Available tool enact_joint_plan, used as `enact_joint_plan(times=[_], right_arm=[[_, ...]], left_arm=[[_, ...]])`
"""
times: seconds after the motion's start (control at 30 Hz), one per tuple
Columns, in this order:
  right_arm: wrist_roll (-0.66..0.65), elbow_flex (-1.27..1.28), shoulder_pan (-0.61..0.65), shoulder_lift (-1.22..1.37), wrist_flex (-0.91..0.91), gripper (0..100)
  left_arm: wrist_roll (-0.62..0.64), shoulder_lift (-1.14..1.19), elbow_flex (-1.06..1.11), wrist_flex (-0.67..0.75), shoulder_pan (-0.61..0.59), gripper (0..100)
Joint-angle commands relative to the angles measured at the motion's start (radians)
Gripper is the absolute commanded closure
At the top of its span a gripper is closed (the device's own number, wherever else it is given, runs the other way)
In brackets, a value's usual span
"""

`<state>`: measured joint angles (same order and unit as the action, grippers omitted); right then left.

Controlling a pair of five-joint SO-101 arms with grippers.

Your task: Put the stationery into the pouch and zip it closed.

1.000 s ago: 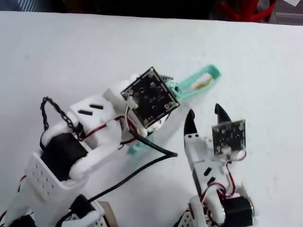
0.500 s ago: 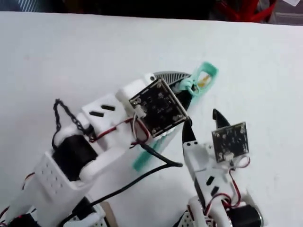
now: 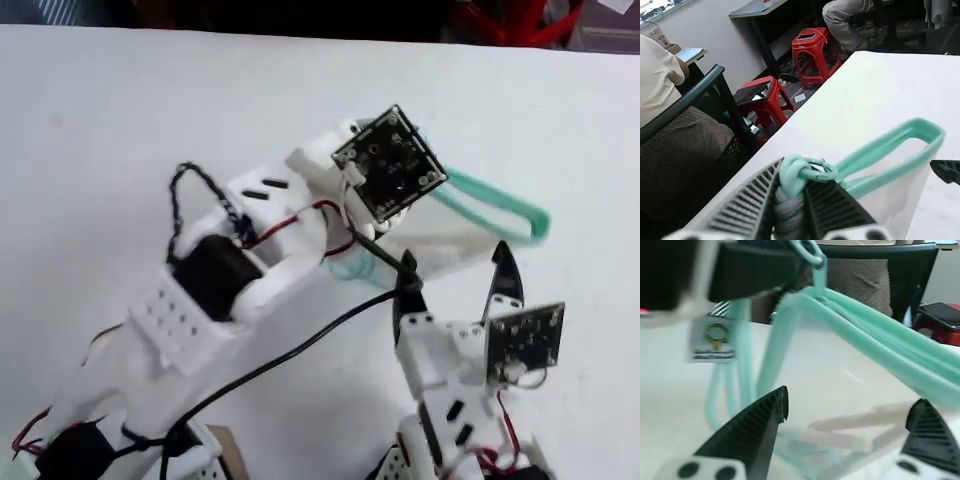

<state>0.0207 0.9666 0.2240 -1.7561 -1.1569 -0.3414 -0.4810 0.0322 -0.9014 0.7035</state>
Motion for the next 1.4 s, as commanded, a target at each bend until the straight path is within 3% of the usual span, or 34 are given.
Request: enact_joint_plan(times=[0.0, 0.17, 0.4, 0.6, 0.8, 0.9, 1.23, 1.37], right_arm=[[0.008, 0.074, -0.18, -0.002, 0.114, 63.2], [-0.002, 0.098, -0.275, 0.005, 0.168, 63.1], [-0.161, 0.195, -0.177, -0.001, 0.236, 63.1], [-0.4, 0.1, -0.156, 0.005, 0.133, 63.1], [-0.698, -0.005, 0.041, 0.008, -0.081, 63.2], [-0.784, -0.037, 0.065, 0.024, -0.12, 63.2], [-0.816, -0.341, 0.206, 0.371, -0.214, 63.2], [-0.904, -0.471, 0.272, 0.478, -0.321, 63.2]], left_arm=[[-0.008, -0.01, -0.107, -0.095, -0.039, 97], [-0.008, -0.004, -0.106, -0.232, -0.105, 97], [-0.009, -0.012, -0.106, -0.465, -0.122, 97], [-0.009, -0.012, -0.115, -0.669, -0.122, 97], [-0.009, -0.013, -0.117, -0.744, -0.14, 97], [-0.009, -0.042, -0.11, -0.773, -0.15, 97], [-0.009, -0.298, -0.098, -0.825, -0.15, 97], [-0.009, -0.302, -0.006, -0.818, -0.15, 97]])
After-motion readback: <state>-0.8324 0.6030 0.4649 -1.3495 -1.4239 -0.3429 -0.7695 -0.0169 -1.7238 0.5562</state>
